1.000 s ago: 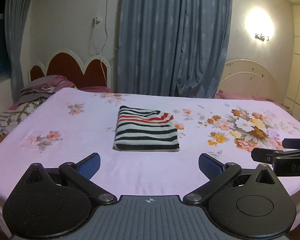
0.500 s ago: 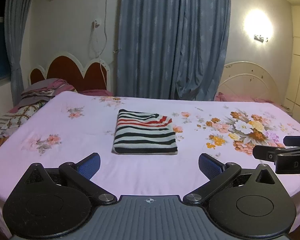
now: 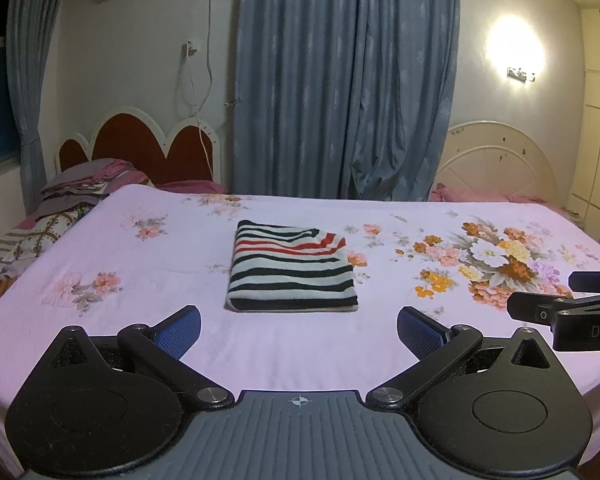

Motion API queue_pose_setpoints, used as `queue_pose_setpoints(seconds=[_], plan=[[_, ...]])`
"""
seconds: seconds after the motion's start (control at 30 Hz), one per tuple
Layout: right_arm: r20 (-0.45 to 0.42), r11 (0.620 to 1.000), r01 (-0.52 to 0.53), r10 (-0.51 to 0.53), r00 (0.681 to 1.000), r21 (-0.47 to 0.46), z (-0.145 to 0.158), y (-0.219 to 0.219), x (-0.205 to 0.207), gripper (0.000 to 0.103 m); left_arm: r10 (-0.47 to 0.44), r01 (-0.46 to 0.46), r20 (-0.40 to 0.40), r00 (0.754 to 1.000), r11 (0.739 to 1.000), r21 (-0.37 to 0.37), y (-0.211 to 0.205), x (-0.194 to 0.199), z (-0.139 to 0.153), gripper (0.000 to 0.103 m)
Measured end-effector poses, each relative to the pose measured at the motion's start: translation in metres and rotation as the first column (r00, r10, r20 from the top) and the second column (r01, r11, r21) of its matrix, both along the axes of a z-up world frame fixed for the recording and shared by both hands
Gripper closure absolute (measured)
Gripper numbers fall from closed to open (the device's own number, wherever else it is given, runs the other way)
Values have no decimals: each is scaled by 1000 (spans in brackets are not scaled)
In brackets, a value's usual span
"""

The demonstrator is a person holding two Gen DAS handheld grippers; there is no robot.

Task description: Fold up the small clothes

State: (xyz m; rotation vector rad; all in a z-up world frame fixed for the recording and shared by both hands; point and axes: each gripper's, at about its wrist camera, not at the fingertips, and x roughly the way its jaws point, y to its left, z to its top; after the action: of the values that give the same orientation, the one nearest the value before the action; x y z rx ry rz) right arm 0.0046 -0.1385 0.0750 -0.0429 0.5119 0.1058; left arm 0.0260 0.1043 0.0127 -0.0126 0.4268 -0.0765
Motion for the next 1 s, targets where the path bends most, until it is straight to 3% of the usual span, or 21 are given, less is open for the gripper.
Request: queue_pose_setpoints(seconds=[1.0], plan=[[2, 1000, 3, -3, 1000, 11, 0, -2, 4, 1, -15, 15, 5, 1000, 1000, 10, 3, 10, 0, 0]])
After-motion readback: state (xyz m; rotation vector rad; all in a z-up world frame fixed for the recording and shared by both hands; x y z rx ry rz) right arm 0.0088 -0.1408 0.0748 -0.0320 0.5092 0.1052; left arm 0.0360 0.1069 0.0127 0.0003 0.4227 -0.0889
